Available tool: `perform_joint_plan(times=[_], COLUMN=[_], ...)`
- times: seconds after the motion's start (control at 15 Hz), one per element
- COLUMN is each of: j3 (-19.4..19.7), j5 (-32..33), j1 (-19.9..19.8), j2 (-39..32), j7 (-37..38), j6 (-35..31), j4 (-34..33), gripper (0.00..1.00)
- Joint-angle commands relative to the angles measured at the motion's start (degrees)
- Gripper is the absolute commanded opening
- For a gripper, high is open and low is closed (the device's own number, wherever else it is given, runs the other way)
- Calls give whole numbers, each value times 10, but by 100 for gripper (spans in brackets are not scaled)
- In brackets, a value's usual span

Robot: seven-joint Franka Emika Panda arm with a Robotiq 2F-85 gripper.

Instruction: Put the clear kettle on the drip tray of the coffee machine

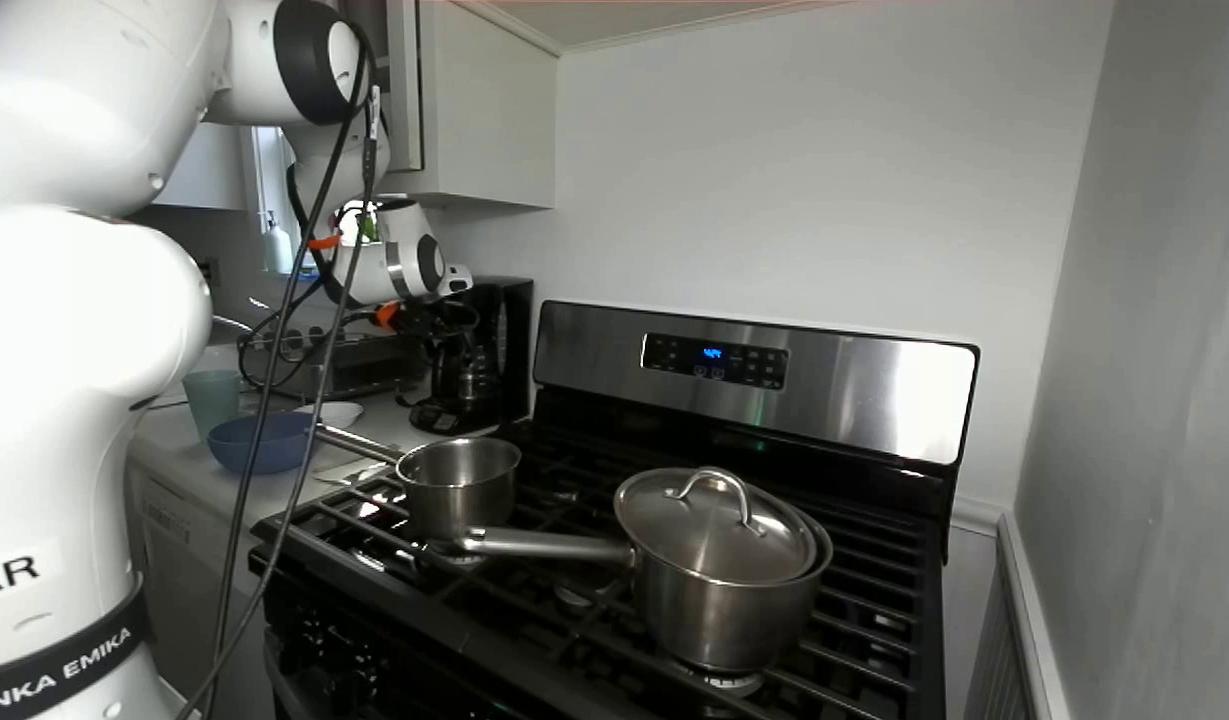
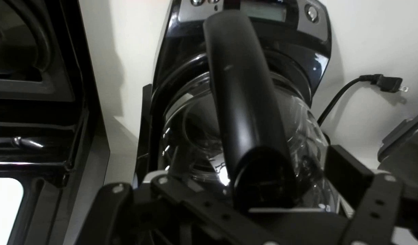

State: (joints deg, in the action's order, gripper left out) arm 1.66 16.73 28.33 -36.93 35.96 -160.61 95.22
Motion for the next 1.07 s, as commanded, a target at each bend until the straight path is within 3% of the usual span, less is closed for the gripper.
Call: perform_joint_plan(times=[0.0,0.27,0.47,1.0], j3=[4,11,-13,-60], j5=[-29,-34,-61,-114], j1=[5,14,1,-31], j2=[-2,22,51,134], j7=[-10,-3,-9,-10], j6=[-13,19,70,264], j4=[2,12,27,86], gripper=[100,100,100,100])
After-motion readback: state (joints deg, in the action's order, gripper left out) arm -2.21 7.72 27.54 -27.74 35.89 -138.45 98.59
